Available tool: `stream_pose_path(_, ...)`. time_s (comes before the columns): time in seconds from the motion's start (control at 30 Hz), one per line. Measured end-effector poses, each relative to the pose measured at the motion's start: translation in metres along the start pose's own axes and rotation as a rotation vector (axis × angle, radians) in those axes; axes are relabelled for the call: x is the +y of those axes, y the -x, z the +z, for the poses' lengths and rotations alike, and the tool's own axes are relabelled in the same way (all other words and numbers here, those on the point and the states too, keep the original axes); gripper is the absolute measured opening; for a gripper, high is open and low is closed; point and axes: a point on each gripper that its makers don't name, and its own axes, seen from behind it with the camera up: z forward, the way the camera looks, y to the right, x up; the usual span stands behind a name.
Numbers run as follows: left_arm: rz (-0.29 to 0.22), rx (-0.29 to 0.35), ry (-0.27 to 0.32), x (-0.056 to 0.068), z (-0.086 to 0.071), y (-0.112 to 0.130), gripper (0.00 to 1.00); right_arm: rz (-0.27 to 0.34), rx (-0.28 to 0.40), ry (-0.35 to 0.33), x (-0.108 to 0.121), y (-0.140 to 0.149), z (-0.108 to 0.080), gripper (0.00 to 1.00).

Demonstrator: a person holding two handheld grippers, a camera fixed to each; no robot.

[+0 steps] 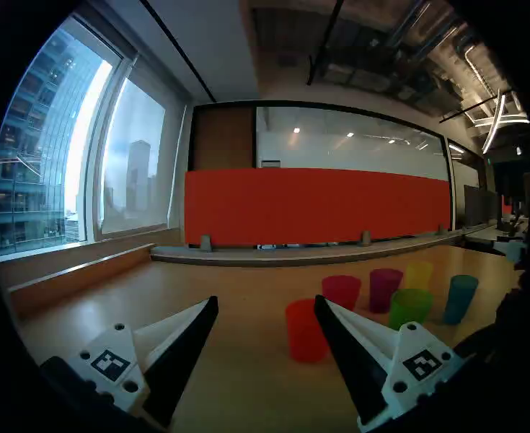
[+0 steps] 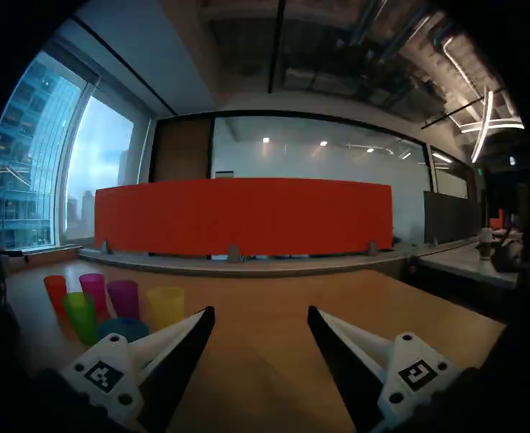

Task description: Pour water

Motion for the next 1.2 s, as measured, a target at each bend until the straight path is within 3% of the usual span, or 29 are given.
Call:
stream_pose_path(0.57,0.009,-0.014,0.006,0.002,0.001,0.000,0.99,-0.008,0.004,0.004,0.000,-0.001,0.003,1.00)
stream_pose_path(0.77,0.013,0.008,0.030,0.010,0.000,-0.024,0.99,-0.026,0.025,-0.010,-0.002,-0.024,0.002,1.00)
stream_pose_path(0.87,0.006,0.001,0.027,0.009,0.000,-0.038,0.99,-0.027,0.027,-0.026,-0.004,-0.042,0.001,1.00)
stream_pose_path(1.2,0.014,-0.007,-0.002,-0.010,0.007,-0.093,0.99,-0.054,0.004,-0.056,-0.006,-0.102,0.001,1.00)
